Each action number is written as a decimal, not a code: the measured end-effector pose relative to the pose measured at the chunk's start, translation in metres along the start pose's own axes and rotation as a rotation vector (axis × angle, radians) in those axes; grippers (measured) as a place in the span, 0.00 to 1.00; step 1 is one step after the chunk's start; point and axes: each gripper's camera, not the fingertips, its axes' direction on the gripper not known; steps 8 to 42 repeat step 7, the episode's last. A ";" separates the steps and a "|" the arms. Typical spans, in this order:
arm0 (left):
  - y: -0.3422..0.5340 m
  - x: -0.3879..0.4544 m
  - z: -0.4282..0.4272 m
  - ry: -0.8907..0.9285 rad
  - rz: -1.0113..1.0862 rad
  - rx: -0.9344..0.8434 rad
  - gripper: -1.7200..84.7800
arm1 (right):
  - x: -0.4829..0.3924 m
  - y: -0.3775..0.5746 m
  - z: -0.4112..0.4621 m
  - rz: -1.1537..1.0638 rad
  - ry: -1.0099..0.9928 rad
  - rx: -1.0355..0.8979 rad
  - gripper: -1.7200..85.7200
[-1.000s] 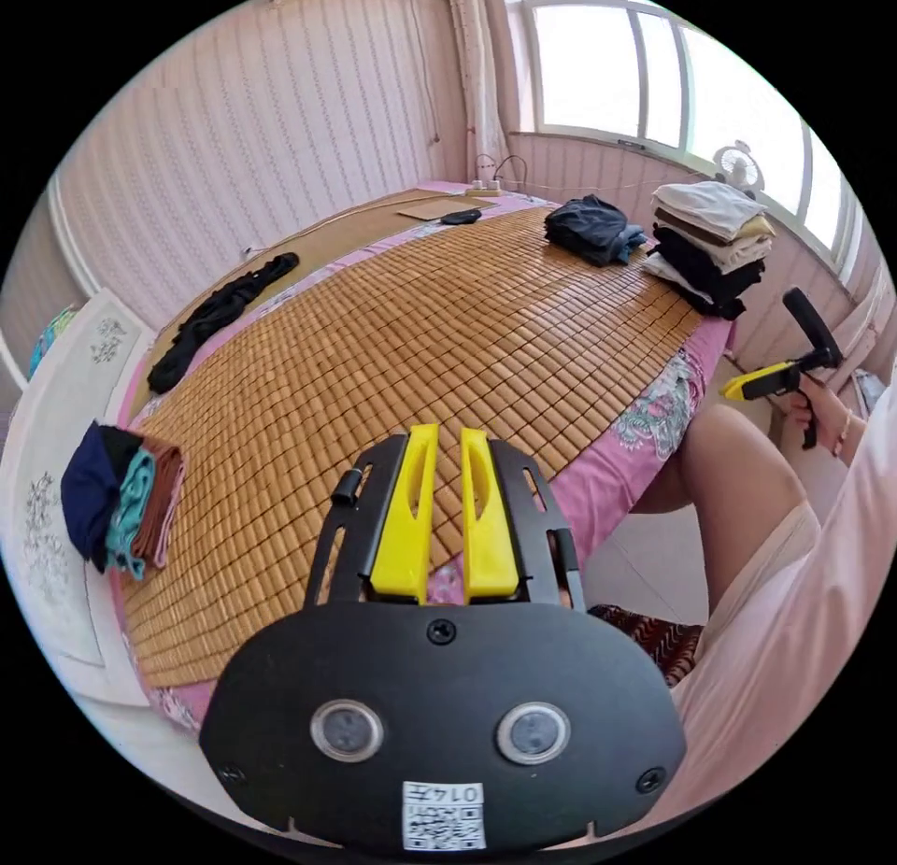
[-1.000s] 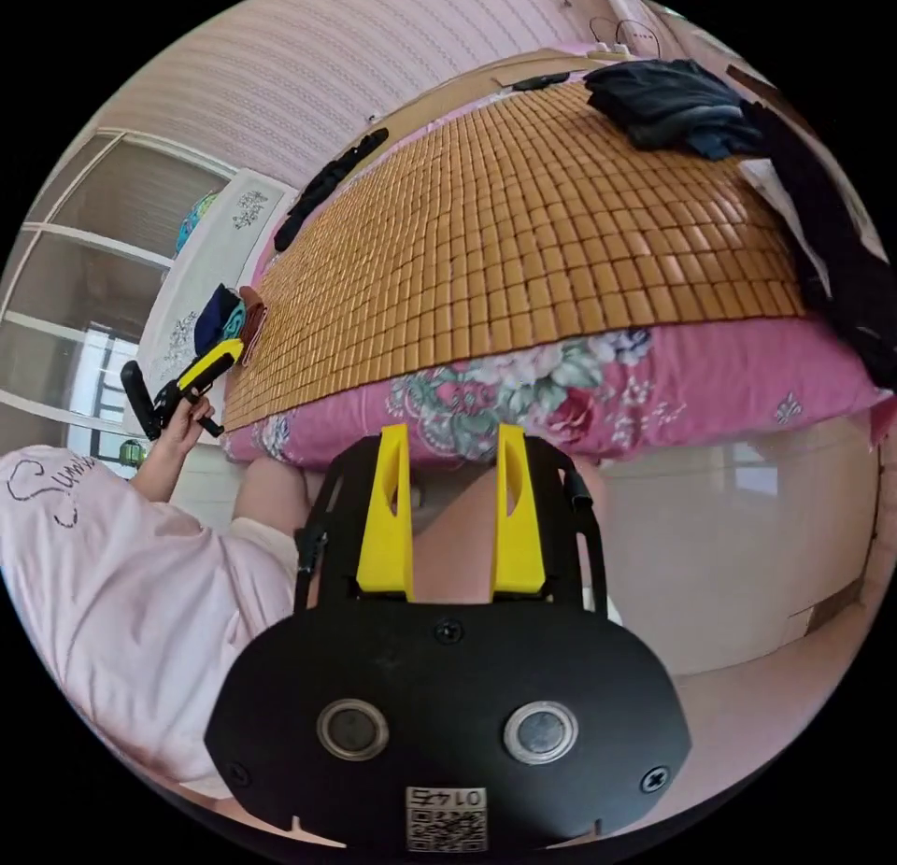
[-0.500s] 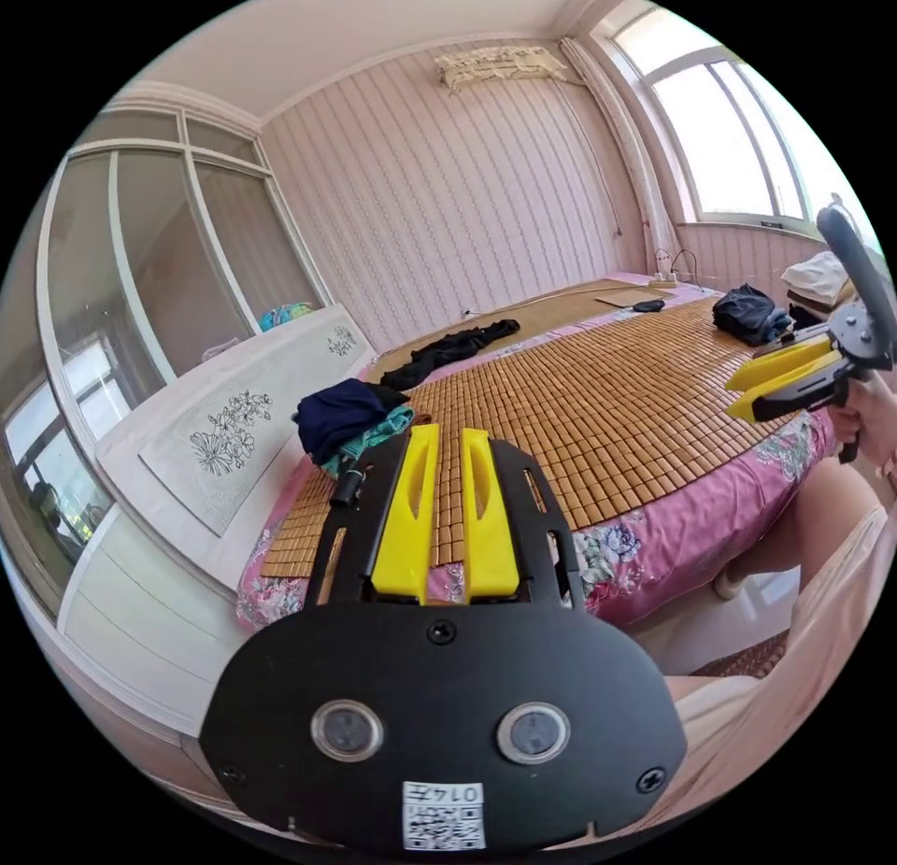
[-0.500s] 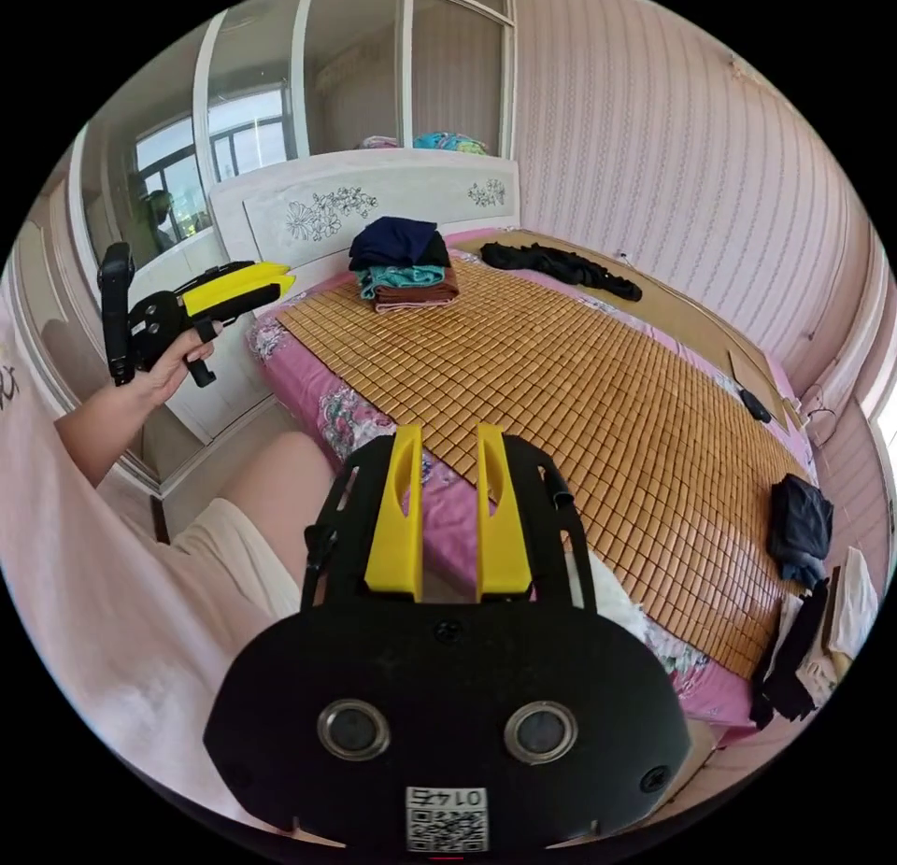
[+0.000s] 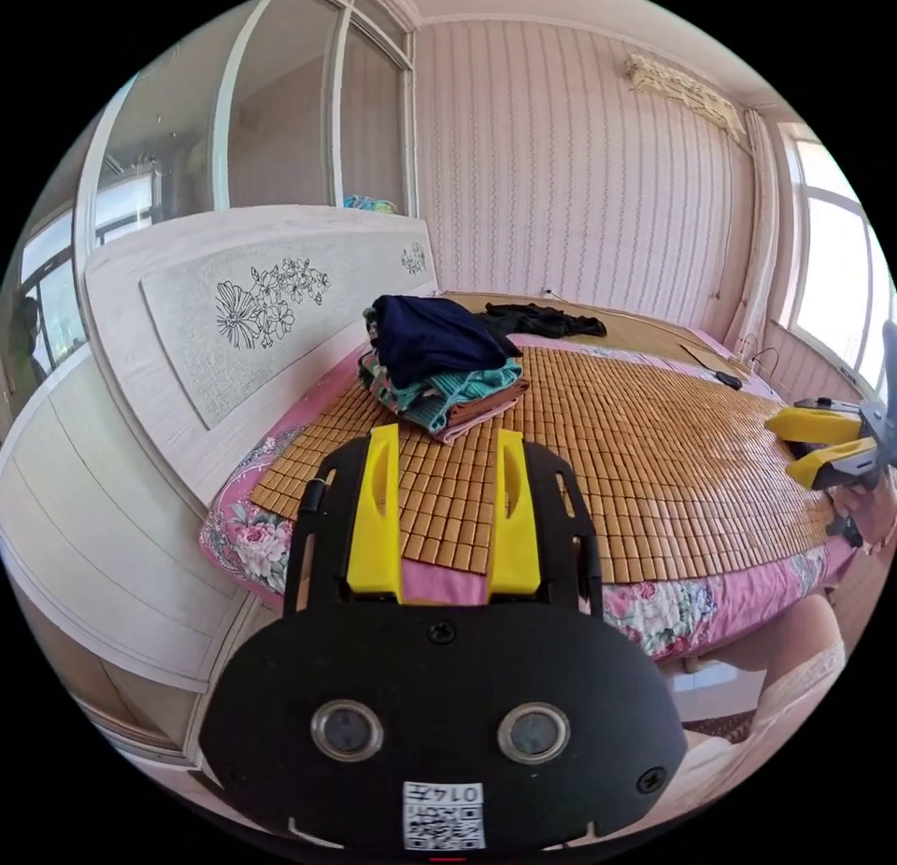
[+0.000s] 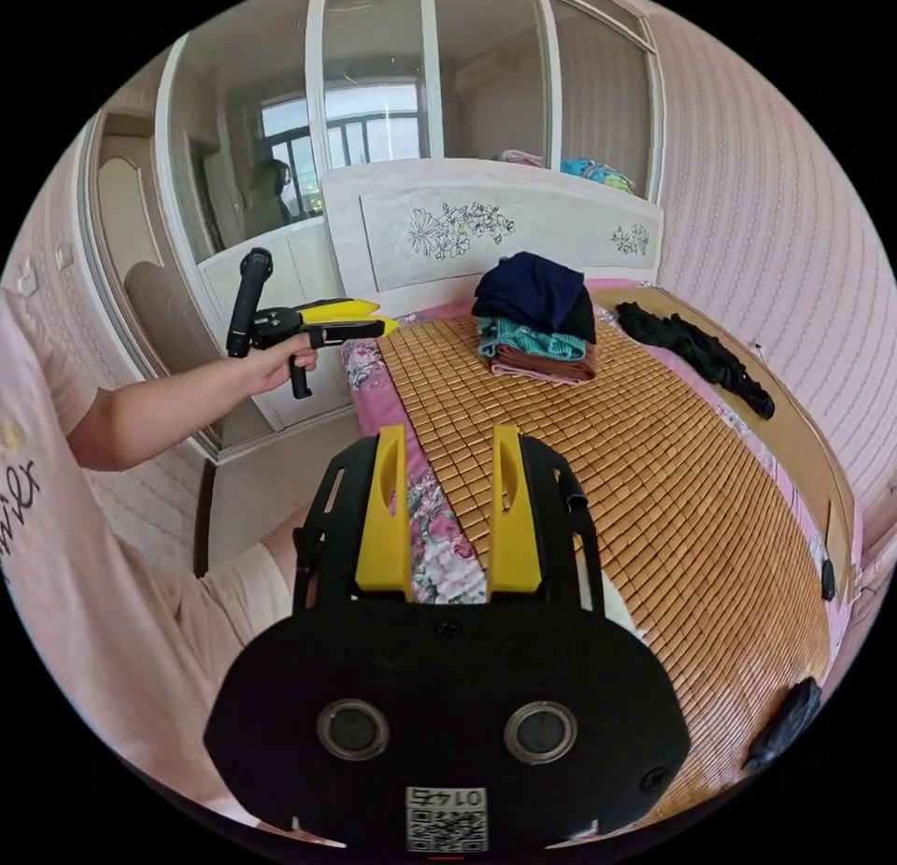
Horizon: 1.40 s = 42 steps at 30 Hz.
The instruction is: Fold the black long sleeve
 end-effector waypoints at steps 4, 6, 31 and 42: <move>-0.027 -0.068 0.063 -0.023 -0.086 -0.004 0.18 | 0.010 -0.086 0.068 -0.188 0.112 -0.011 0.16; -0.036 -0.095 0.094 -0.011 -0.142 -0.028 0.18 | 0.013 -0.126 0.105 -0.269 0.157 -0.006 0.15; -0.041 -0.112 0.115 0.020 -0.181 -0.055 0.18 | 0.013 -0.153 0.132 -0.327 0.165 -0.027 0.15; -0.041 -0.112 0.115 0.020 -0.181 -0.055 0.18 | 0.013 -0.153 0.132 -0.327 0.165 -0.027 0.15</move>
